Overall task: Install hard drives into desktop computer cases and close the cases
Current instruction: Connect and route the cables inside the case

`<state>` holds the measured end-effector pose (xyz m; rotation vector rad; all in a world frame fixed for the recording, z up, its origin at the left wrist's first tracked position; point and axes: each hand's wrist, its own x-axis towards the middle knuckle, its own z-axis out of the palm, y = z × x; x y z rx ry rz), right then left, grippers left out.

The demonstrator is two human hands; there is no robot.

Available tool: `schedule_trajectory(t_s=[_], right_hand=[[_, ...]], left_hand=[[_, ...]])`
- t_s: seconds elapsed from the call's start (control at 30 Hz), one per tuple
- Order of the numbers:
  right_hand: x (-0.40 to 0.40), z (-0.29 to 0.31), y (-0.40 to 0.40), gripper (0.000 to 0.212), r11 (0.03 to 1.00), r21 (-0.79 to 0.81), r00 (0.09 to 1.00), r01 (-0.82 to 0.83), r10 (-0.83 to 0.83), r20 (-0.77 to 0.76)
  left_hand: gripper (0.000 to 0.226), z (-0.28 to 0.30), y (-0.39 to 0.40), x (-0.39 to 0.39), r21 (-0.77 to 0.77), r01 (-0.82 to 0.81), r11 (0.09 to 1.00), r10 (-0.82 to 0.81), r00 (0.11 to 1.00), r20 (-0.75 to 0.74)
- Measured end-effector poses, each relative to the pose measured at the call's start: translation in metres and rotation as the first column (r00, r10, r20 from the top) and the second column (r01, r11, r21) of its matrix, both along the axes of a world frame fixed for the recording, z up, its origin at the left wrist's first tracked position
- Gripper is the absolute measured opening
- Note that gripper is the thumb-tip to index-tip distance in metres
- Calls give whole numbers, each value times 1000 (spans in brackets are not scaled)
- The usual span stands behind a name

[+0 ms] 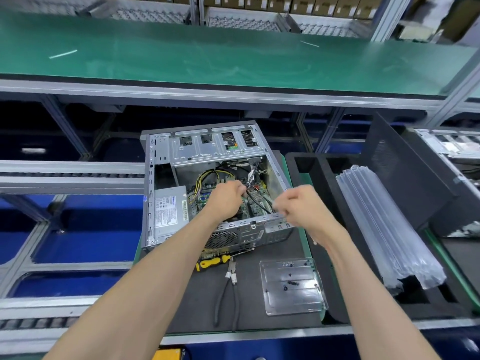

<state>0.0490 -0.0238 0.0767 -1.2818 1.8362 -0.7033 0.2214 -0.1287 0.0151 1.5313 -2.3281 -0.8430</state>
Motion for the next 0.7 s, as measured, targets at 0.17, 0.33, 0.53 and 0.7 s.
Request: schedule_trajectory(t_s=[0.17,0.33,0.53,0.7], right_hand=[[29,-15,-46,5,975,75,971,208,-196,-133],[55,-34,-76,12,938,186,939,294,-319,127],[67,-38,-84,16,928,236,891,289,-350,288],[55,-27,-80,17,969,200,975,146,-175,135]], left_hand=[[38,1,-1,1,47,-112,993,117,985,-123],[39,-2,-3,3,79,-189,979,201,961,-191],[36,-9,-7,8,57,-263,963,268,924,-271],[11,-7,-4,10,24,-258,966,250,904,-347]])
